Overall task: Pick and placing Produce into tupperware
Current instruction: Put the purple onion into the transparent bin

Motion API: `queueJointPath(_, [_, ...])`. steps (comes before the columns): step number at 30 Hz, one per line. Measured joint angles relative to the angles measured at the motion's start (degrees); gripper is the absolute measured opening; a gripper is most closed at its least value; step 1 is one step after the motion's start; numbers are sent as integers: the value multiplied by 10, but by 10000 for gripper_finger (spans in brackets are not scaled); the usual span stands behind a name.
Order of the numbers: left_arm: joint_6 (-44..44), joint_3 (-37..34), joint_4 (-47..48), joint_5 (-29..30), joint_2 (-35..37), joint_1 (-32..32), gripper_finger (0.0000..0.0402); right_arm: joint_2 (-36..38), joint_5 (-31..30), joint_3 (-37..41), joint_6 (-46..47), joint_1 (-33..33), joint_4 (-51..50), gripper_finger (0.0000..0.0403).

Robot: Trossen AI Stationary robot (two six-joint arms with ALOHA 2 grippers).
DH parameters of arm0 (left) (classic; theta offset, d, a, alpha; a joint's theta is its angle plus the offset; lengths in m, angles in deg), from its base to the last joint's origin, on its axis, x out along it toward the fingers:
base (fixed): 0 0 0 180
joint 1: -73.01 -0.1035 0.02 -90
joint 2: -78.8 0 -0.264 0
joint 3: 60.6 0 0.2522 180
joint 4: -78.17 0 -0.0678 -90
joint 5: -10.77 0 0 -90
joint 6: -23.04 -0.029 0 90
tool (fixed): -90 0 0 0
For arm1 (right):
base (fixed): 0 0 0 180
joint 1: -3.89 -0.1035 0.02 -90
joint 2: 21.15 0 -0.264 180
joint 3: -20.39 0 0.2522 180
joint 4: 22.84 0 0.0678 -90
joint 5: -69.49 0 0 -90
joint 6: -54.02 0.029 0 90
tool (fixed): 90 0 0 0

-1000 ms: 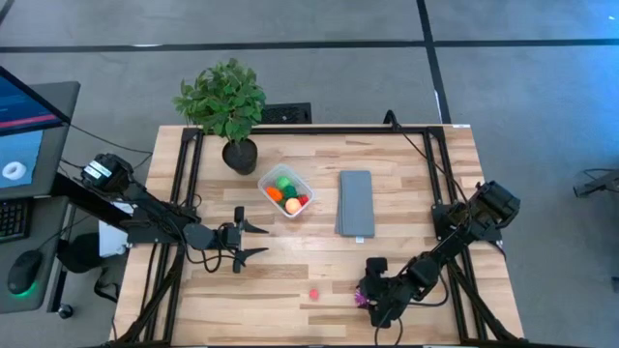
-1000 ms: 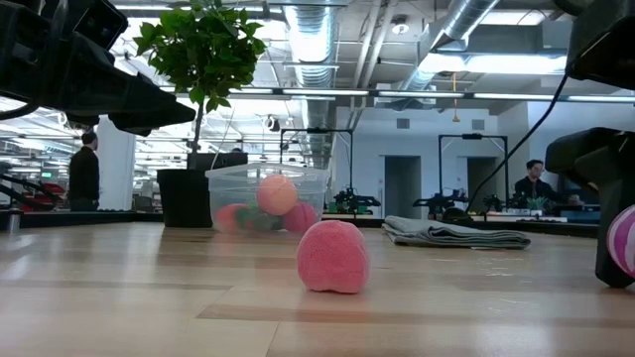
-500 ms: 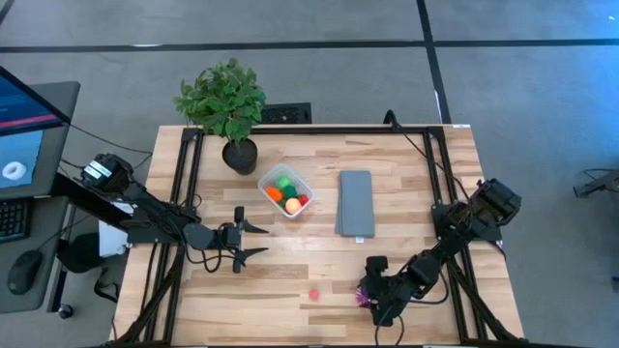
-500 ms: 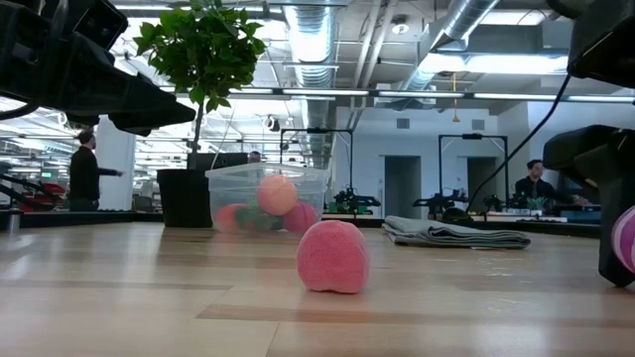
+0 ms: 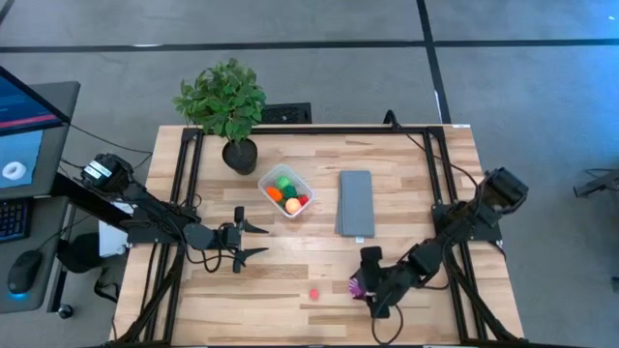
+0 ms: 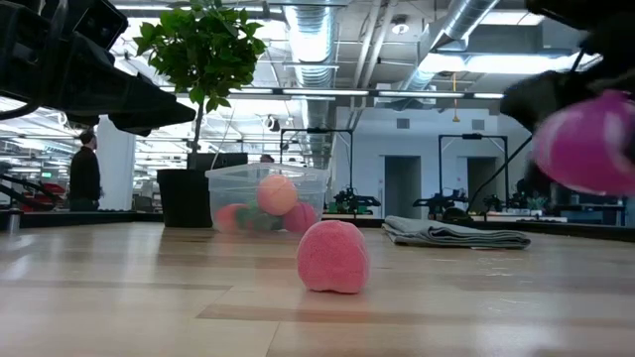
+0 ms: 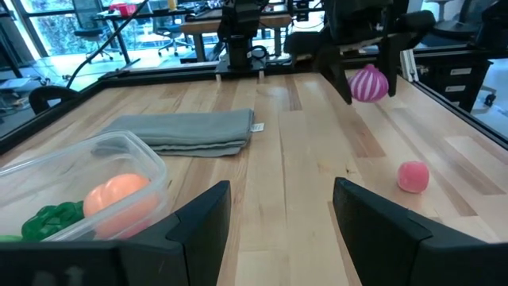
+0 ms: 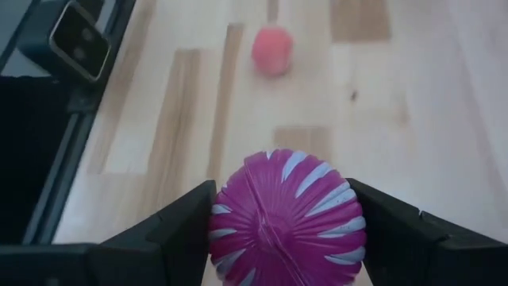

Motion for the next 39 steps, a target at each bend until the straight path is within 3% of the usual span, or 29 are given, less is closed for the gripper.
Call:
queueJointPath(13, [0,0,1,-6,0,0,213,16,-30,-1,-137,67,50,286])
queueJointPath(30, [0,0,11,-7,0,0,213,18,-29,-1,-207,104,94,286])
queueJointPath(39, [0,0,10,-7,0,0,213,74,-29,-2,-258,109,113,286])
